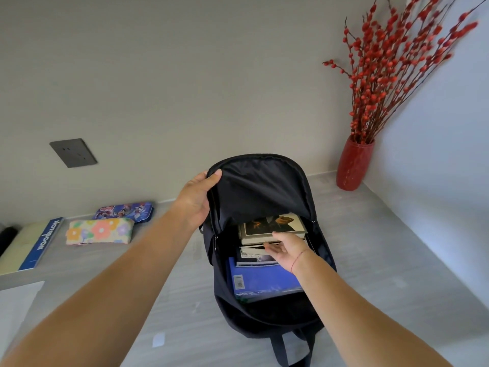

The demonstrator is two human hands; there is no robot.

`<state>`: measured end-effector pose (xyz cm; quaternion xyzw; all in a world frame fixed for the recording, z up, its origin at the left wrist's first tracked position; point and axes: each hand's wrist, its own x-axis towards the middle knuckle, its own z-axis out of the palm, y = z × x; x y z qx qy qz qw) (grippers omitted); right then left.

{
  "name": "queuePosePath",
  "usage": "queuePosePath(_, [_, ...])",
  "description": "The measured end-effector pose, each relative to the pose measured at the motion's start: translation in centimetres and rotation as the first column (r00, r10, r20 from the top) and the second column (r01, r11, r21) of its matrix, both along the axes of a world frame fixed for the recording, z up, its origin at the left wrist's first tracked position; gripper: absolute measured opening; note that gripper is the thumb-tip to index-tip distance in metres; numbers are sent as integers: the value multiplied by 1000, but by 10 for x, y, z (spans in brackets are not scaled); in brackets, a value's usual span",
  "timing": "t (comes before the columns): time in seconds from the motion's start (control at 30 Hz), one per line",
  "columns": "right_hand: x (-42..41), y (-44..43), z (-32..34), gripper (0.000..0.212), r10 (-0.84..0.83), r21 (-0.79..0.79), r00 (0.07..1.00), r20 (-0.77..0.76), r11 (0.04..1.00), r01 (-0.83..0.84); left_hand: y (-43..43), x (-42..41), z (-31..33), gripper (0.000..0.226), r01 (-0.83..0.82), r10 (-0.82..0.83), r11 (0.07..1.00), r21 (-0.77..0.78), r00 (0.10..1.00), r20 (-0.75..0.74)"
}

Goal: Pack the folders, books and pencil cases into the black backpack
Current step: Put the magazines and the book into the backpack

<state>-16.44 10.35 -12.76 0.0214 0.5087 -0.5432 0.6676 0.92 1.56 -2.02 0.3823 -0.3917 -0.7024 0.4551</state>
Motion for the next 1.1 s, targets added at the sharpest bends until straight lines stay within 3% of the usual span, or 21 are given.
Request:
queuePosePath(0.13, [-7, 22, 1, 41, 130, -69, 979, -160, 987, -142, 5, -2, 0, 9, -10, 10, 1000, 10, 999, -31])
queuePosePath(0.23, [-15, 47, 11, 22, 249, 0, 857, -451, 960, -279, 9, -4, 4, 9, -8, 8, 1000, 8, 1000, -25])
queuePosePath(0.27, [-18, 55, 13, 15, 254, 14, 768, -588, 952, -305, 11, -5, 5, 9, 4, -4, 1000, 0, 1000, -14])
queuePosePath(0.33, [-28, 65, 20, 13, 133, 8, 463, -876, 965, -262, 18, -5, 5, 12, 63, -63, 998, -23, 998, 27])
queuePosePath(0.4, [-43, 69, 35, 15, -95, -133, 212, -973, 975, -175, 29, -1, 0, 16, 167, -161, 984, -57, 982, 100])
queuePosePath(0.47, [-65, 66, 55, 73, -179, -166, -36, -983, 960, -226, 43, 5, -8, 15, 273, -255, 959, -75, 947, 195])
queuePosePath(0.5, [-76, 63, 65, 90, -128, -72, -159, -979, 945, -319, 51, 8, -11, 14, 317, -291, 945, -76, 926, 240])
queuePosePath(0.53, [-83, 59, 74, 94, -76, 24, -210, -975, 900, -435, 59, 12, -15, 12, 357, -324, 931, -76, 904, 278])
queuePosePath(0.57, [-88, 56, 83, 87, -21, 107, -222, -975, 831, -546, 66, 16, -19, 12, 394, -353, 916, -78, 882, 312])
queuePosePath(0.63, [-91, 57, 88, 49, 96, 229, -228, -969, 696, -680, 81, 23, -29, 14, 439, -378, 895, -78, 838, 393])
queuePosePath(0.7, [-92, 67, 80, 25, 160, 389, -372, -914, 605, -695, 96, 28, -45, 14, 464, -343, 880, -100, 767, 543])
queuePosePath(0.77, [-91, 85, 56, 26, 195, 525, -504, -842, 510, -681, 115, 31, -69, 14, 547, -265, 823, -152, 607, 749])
queuePosePath(0.87, [-89, 116, 11, 45, 237, 592, -550, -801, 447, -670, 149, 29, -113, 18, 675, -100, 709, -203, 381, 919])
queuePosePath(1.0, [-78, 132, -20, 60, 222, 658, -629, -745, 400, -638, 167, 18, -152, 25, 698, 45, 684, -212, 250, 967])
queuePosePath(1.1, [-67, 130, -19, 61, 243, 716, -678, -694, 327, -616, 170, 9, -157, 29, 730, 35, 665, -159, 183, 983])
